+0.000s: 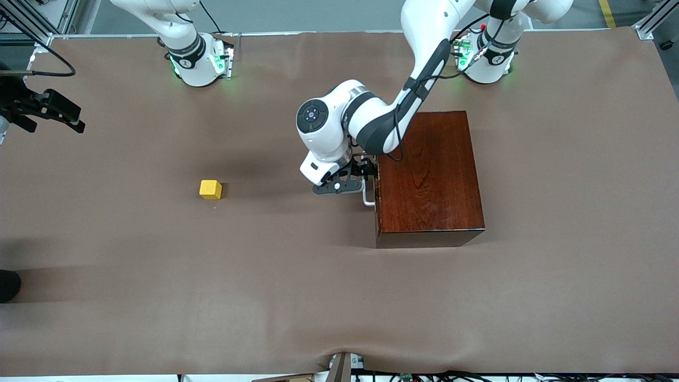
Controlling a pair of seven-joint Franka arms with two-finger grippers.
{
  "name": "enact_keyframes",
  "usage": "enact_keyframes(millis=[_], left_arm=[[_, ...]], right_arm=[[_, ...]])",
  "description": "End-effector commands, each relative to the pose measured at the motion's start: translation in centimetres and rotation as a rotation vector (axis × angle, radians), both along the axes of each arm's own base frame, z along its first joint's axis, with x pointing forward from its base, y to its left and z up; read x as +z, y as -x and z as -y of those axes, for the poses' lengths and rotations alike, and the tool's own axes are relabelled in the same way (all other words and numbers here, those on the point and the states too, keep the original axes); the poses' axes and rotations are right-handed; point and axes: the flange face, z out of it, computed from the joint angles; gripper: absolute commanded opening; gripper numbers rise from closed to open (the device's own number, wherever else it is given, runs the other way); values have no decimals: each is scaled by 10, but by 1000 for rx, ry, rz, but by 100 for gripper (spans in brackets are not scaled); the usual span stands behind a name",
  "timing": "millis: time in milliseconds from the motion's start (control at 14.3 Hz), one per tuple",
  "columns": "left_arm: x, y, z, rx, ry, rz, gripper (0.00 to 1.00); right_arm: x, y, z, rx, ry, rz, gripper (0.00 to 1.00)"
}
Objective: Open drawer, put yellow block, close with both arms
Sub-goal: 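Hook the left gripper onto the white drawer handle, then pull the drawer open by its handle with the left gripper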
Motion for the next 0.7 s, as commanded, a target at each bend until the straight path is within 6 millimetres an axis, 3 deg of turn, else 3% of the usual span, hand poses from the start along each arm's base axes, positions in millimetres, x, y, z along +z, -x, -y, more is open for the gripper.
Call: enact_keyframes(millis=[0,629], left_arm=[[1,-1,13,-26,33,39,100],[15,-4,29,-11,161,68,100]], right_arm=[[5,0,2,-3,-6,1,100],[3,-1,2,-3,-6,-2,100]])
